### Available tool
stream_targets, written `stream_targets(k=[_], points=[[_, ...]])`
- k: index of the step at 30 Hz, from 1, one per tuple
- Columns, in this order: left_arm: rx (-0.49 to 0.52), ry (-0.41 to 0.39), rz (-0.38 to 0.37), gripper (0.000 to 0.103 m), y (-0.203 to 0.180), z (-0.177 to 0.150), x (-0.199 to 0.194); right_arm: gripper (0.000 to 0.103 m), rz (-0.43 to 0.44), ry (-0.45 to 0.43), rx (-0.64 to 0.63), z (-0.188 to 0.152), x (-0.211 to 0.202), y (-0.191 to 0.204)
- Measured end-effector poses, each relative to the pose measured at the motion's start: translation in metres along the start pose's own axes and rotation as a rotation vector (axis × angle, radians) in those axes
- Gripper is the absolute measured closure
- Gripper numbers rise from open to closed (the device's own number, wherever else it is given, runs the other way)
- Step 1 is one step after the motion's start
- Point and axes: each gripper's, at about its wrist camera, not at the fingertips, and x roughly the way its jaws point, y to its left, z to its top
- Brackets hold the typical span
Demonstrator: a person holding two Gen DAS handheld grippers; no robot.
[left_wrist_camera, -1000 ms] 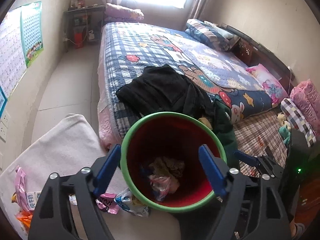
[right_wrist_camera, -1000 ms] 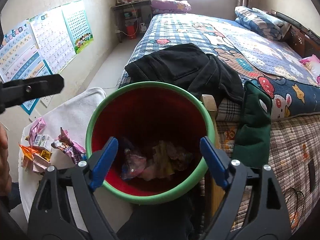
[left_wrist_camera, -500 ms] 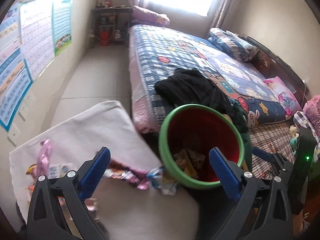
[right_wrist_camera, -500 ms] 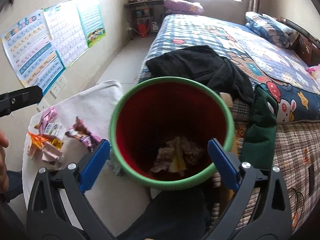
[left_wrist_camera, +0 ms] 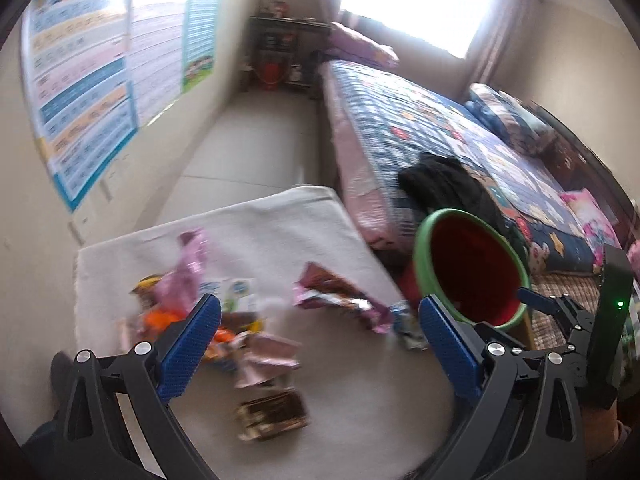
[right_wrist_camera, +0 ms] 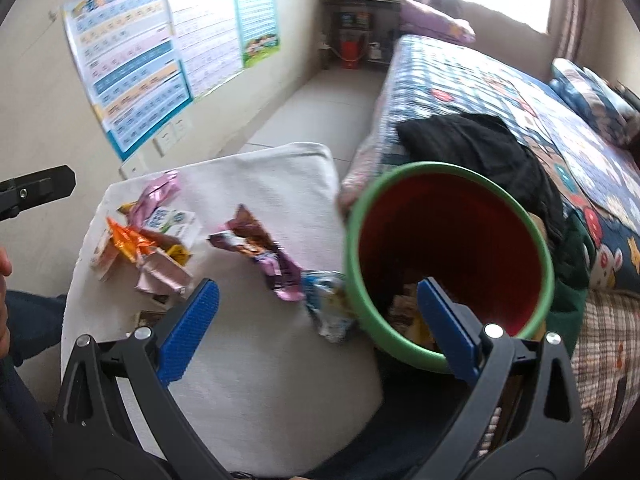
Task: Collect trash
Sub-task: 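Move both tools back over the table toward the remaining wrappers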
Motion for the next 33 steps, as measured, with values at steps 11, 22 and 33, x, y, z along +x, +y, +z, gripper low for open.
stream_targets(k=[11,22,33], points=[[-0.171,0.016,0.136,0.008,0.102,-0.021,-0.007,0.005,0.056,0.044,-0.121,0.010,0.029,0.058],[-0.175,0.168,0.220,0.008,0.149,-0.042,0.028,0.005,0.082,0.099,-0.172,0.010,0.070,0.088],[-0.166,0.347,0.297,0.008,0.181,-0.067,0.104,0.006,0.050,0.147,-0.186,0.013,0.113,0.089]])
